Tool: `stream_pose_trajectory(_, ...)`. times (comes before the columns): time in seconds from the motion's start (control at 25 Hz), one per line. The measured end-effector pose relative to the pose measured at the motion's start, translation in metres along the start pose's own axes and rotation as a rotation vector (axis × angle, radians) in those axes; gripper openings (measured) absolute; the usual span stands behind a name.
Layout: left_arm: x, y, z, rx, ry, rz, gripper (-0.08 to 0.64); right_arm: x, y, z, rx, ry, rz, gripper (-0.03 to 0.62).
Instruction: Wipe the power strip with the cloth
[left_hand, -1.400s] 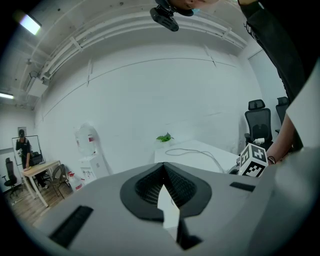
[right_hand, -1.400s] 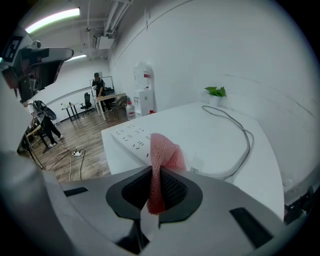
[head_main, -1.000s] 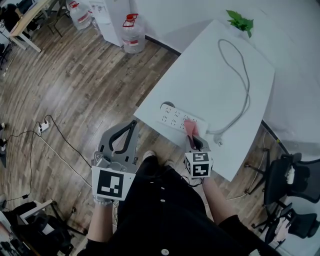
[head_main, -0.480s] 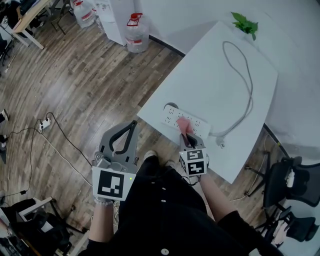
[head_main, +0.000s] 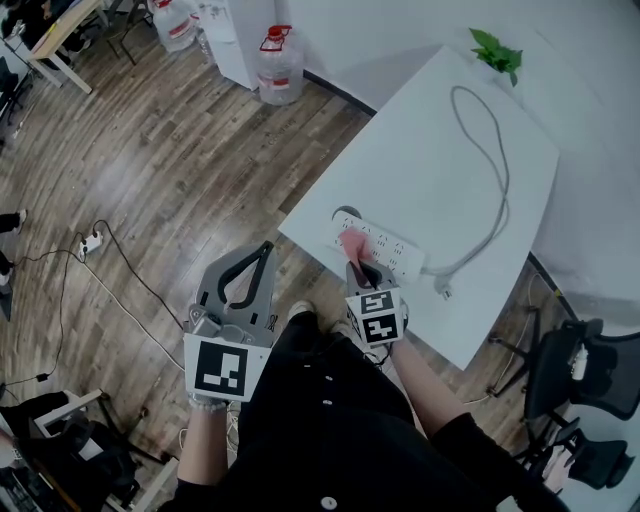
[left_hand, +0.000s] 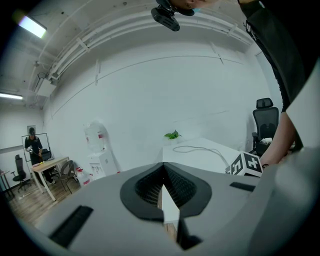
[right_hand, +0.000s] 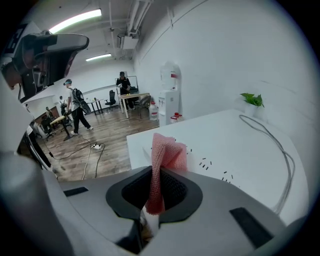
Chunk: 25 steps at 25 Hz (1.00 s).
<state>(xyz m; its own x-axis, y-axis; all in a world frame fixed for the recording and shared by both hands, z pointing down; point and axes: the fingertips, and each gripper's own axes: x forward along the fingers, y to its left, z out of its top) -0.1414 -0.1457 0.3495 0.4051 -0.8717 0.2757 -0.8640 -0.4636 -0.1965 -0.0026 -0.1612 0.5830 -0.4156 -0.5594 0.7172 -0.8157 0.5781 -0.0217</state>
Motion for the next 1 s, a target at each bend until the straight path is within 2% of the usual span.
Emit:
stream_pose_trajectory(0.44, -0.004, 0.002, -0.002, -0.008, 0.003, 0.006, 0.011, 0.019, 0.028, 0.023, -0.043, -0.003, 0.065, 0.055)
stream_pose_trajectory(0.72, -0.006, 0.003, -0.004, -0.011, 0.003, 0.015, 0.011, 0.03, 0.037, 0.034, -0.115, -0.002, 0.083, 0.055)
stream_pose_trajectory(1.0, -0.01, 0.008, -0.006, -0.019, 0.005, 0.026, 0.011, 0.034, 0.042, 0.038, -0.121, 0.005, 0.101, 0.055)
